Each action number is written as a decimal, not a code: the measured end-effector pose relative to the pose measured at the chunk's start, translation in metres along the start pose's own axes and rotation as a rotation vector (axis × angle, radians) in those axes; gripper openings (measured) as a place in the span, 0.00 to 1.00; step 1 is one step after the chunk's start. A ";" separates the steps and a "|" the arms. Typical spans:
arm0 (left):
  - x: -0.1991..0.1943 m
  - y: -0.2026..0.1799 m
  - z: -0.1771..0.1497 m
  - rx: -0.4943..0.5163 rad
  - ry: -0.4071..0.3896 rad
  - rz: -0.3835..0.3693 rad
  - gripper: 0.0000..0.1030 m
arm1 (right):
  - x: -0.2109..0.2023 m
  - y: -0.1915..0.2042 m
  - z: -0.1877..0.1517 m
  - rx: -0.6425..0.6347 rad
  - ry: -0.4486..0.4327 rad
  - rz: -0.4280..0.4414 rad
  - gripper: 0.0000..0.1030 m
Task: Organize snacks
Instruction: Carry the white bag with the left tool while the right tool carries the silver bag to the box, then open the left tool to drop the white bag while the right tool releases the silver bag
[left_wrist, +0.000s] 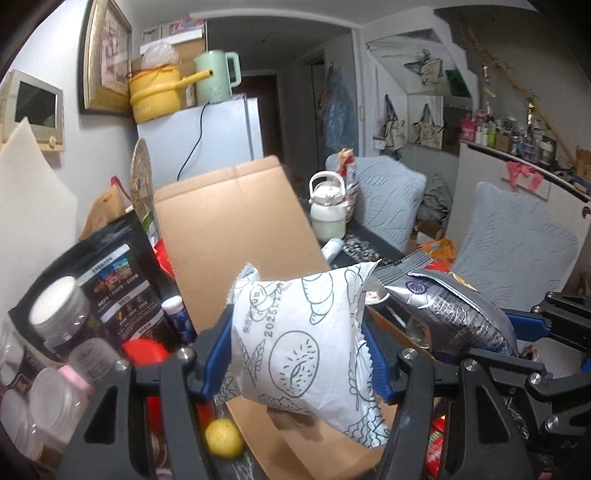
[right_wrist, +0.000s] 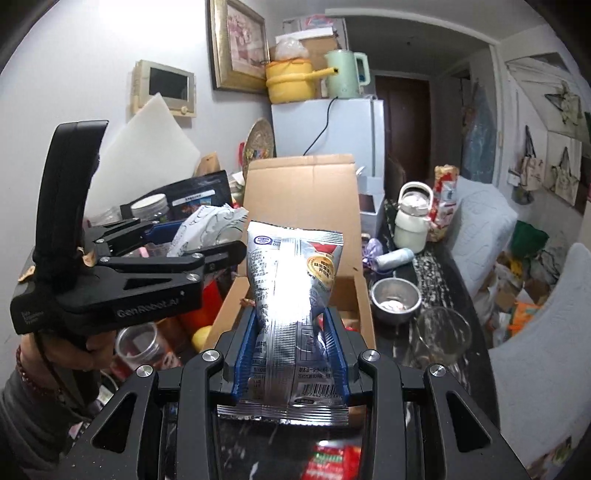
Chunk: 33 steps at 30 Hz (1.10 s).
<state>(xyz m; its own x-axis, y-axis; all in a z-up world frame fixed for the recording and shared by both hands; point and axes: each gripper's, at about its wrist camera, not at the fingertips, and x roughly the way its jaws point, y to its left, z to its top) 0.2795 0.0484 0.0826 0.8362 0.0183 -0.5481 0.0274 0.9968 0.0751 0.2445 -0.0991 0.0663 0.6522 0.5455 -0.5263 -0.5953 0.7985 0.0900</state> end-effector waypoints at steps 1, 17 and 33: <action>0.006 0.000 0.000 -0.002 0.009 0.005 0.60 | 0.008 -0.003 0.002 0.002 0.009 0.002 0.34; 0.111 0.006 -0.011 -0.026 0.210 0.050 0.60 | 0.105 -0.038 0.006 0.029 0.172 -0.001 0.34; 0.148 0.003 -0.024 -0.016 0.334 0.096 0.60 | 0.169 -0.047 -0.008 0.056 0.330 0.003 0.34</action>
<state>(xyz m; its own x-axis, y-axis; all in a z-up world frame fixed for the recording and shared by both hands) 0.3900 0.0557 -0.0184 0.6090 0.1343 -0.7817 -0.0534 0.9903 0.1285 0.3783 -0.0464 -0.0338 0.4580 0.4435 -0.7704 -0.5644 0.8147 0.1335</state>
